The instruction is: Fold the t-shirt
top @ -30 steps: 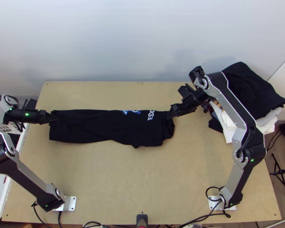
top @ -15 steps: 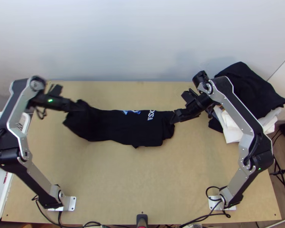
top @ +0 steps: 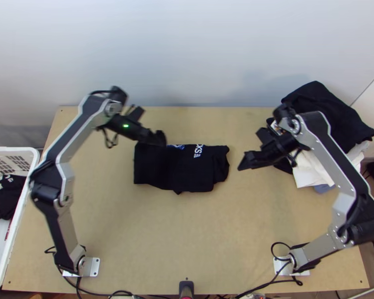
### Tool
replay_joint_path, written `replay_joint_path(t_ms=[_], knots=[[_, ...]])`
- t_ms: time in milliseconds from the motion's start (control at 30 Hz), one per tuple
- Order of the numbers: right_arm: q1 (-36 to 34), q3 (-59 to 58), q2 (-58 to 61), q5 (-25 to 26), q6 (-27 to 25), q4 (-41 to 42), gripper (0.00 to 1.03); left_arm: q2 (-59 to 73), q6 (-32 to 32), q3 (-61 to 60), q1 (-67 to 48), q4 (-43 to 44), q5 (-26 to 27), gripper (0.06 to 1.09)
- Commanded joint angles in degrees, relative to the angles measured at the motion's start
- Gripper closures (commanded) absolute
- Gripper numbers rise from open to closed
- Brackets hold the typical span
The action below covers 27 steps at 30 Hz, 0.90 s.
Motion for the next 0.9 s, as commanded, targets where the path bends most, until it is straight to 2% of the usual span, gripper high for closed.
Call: replay_joint_path(t_ms=[0, 100, 233, 400, 567, 733, 800, 833, 867], knots=[[-5.53, -6.69, -5.59, 0.3, 0.14, 0.06, 0.1, 8.32, -4.23, 11.69, -8.72, 3.99, 0.15, 1.05], [-7.11, -8.44, -7.0, 0.3, 0.23, 0.14, 0.09, 12.89, -7.74, 19.51, -10.74, 5.22, 0.15, 1.05], [-8.43, -9.24, -7.53, 0.3, 0.31, 0.14, 0.08, 15.26, -11.17, 19.78, -12.5, 11.73, 0.06, 1.05], [-9.31, -8.8, -6.73, 0.47, 0.31, 0.41, 0.08, 17.99, -10.12, 19.25, -15.14, 12.25, 0.06, 1.05], [-9.31, -7.65, -5.5, 0.56, 0.31, 0.41, 0.08, 20.36, -12.67, 19.34, -15.66, 15.68, 0.06, 1.04], [-9.31, -7.92, -4.89, 0.56, 0.31, 0.76, 0.08, 21.06, -12.49, 19.25, -17.86, 16.91, -0.2, 1.03], [-9.31, -7.92, -4.8, 0.56, 0.31, 0.76, 0.08, 21.33, -14.25, 19.25, -17.86, 18.85, -0.2, 0.96], [-9.31, -7.92, -4.8, 0.56, 0.31, 0.76, 0.08, 21.5, -14.69, 19.25, -17.95, 19.02, -0.2, 0.86], [-9.31, -7.92, -4.89, 0.56, 0.31, 0.76, 0.08, 21.76, -14.69, 19.25, -18.3, 18.93, -0.2, 0.7]])
